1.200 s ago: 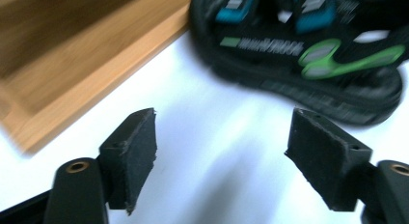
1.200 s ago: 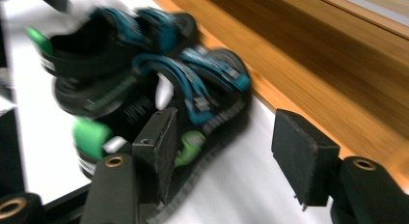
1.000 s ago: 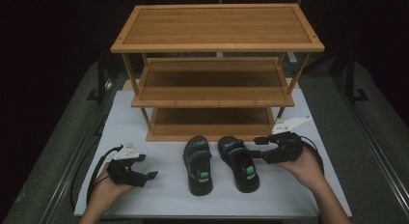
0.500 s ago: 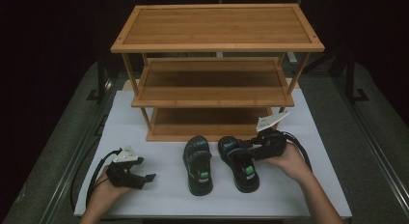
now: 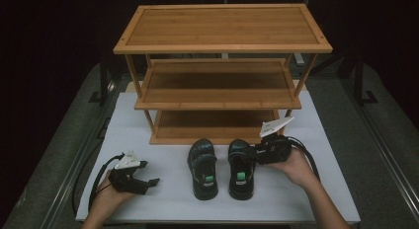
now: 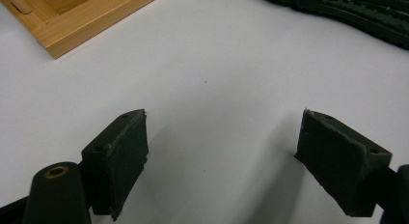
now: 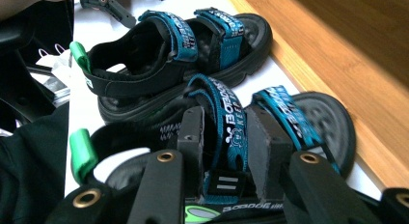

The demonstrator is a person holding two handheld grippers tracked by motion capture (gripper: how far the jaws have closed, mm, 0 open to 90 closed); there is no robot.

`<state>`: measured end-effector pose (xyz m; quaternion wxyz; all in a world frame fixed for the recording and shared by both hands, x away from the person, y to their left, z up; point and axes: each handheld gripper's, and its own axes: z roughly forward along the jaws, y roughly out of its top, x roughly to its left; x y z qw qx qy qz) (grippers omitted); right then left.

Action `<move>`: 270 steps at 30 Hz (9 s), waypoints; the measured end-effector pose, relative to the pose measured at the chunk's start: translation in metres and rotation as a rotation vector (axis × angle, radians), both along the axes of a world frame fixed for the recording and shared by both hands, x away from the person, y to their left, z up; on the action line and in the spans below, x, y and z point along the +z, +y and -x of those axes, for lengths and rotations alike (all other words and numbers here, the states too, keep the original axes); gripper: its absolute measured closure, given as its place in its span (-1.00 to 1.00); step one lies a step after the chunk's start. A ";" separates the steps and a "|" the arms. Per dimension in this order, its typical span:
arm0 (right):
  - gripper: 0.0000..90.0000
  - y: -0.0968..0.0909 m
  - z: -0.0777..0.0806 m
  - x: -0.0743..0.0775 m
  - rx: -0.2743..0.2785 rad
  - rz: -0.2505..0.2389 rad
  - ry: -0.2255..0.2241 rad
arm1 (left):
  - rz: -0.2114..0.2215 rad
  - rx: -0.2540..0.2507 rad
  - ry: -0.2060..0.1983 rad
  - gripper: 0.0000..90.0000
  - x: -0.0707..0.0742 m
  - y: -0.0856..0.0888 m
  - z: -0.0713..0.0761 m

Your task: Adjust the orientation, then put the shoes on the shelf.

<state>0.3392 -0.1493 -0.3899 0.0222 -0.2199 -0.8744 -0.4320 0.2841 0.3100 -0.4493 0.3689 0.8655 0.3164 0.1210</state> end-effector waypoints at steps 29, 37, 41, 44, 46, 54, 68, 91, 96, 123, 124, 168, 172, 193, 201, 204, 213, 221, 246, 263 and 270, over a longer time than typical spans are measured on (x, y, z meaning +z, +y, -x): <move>0.48 0.033 -0.002 -0.002 -0.009 -0.007 -0.062 | 0.019 -0.012 0.007 -0.60 0.004 -0.004 -0.001; 0.30 0.028 0.002 0.001 -0.014 -0.023 -0.061 | 0.059 -0.084 -0.012 -0.53 0.026 -0.028 -0.002; 0.30 0.027 0.004 0.002 -0.021 -0.024 -0.074 | 0.091 -0.106 -0.029 -0.42 0.039 -0.040 -0.004; 0.30 0.026 0.005 0.003 -0.027 -0.025 -0.078 | 0.120 -0.121 -0.031 -0.33 0.049 -0.052 -0.006; 0.32 0.025 0.008 0.004 -0.033 -0.024 -0.079 | 0.111 -0.144 -0.039 -0.32 0.054 -0.063 -0.008; 0.33 0.017 0.015 0.001 -0.071 -0.014 -0.083 | 0.105 -0.206 -0.046 -0.15 0.060 -0.097 -0.019; 0.35 0.021 0.014 -0.010 -0.082 0.001 -0.055 | 0.110 -0.250 -0.006 -0.01 0.059 -0.121 -0.023; 0.59 0.021 0.017 -0.003 -0.142 -0.025 -0.095 | 0.072 -0.212 -0.097 0.59 0.063 -0.128 -0.022; 0.59 0.020 0.015 0.002 -0.172 -0.039 -0.111 | 0.086 -0.204 -0.113 0.59 0.068 -0.131 -0.026; 0.59 0.026 -0.024 -0.003 -0.348 -0.065 -0.197 | 0.147 -0.084 -0.213 0.59 0.067 -0.144 -0.074; 0.59 0.026 -0.024 -0.003 -0.348 -0.065 -0.197 | 0.147 -0.084 -0.213 0.59 0.067 -0.144 -0.074; -0.30 0.004 0.002 0.000 -0.419 -0.049 -0.187 | 0.147 -0.046 -0.119 -0.47 0.057 -0.112 -0.043; -0.35 0.001 0.009 -0.006 -0.415 -0.034 -0.170 | 0.129 -0.052 -0.095 -0.56 0.047 -0.110 -0.036; -0.59 0.045 0.013 -0.061 -0.376 0.120 -0.093 | -0.049 -0.066 -0.070 -0.71 -0.003 -0.146 -0.038; -0.41 0.038 0.007 -0.048 -0.379 0.028 -0.132 | 0.009 -0.069 -0.125 -0.56 0.015 -0.141 -0.047; -0.39 0.040 0.004 -0.048 -0.380 0.053 -0.137 | 0.038 -0.056 -0.110 -0.55 0.017 -0.140 -0.053; -0.31 0.044 -0.013 -0.047 -0.420 0.026 -0.148 | 0.039 -0.050 -0.084 -0.55 0.011 -0.139 -0.077; -0.29 0.047 -0.036 -0.051 -0.451 0.036 -0.181 | 0.014 -0.025 -0.079 -0.51 0.009 -0.140 -0.104; -0.52 0.034 -0.039 -0.045 -0.478 0.041 -0.156 | 0.042 0.011 -0.033 -0.60 0.019 -0.134 -0.108; -0.96 -0.020 0.001 -0.037 -0.502 0.100 -0.114 | 0.009 -0.035 -0.041 -0.73 0.032 -0.099 -0.055; -0.96 -0.042 0.020 -0.039 -0.512 0.089 -0.138 | -0.011 -0.013 -0.057 -0.80 0.034 -0.074 -0.034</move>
